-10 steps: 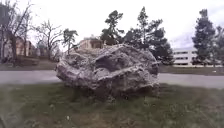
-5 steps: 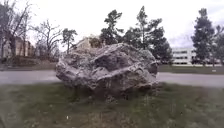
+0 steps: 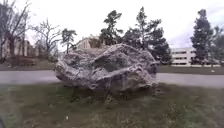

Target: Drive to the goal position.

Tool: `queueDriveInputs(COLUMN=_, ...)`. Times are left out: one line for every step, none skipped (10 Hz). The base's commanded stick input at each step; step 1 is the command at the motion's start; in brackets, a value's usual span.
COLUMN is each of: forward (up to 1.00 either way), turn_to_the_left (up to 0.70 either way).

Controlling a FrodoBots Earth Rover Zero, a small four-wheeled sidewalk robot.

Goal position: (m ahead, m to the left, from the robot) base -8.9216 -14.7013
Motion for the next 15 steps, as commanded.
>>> queueDriveInputs(forward=0.00, turn_to_the_left=-0.70)
queueDriveInputs(forward=0.00, turn_to_the_left=-0.70)
queueDriveInputs(forward=0.00, turn_to_the_left=-0.70)
queueDriveInputs(forward=0.00, turn_to_the_left=-0.70)
queueDriveInputs(forward=0.00, turn_to_the_left=-0.70)
queueDriveInputs(forward=0.00, turn_to_the_left=-0.70)
queueDriveInputs(forward=0.00, turn_to_the_left=-0.60)
queueDriveInputs(forward=0.00, turn_to_the_left=-0.42)
queueDriveInputs(forward=0.00, turn_to_the_left=-0.09)
queueDriveInputs(forward=0.00, turn_to_the_left=0.00)
queueDriveInputs(forward=0.00, turn_to_the_left=0.00)
queueDriveInputs(forward=0.00, turn_to_the_left=0.00)
queueDriveInputs(forward=0.00, turn_to_the_left=0.00)
queueDriveInputs(forward=0.00, turn_to_the_left=0.00)
queueDriveInputs(forward=0.00, turn_to_the_left=0.00)
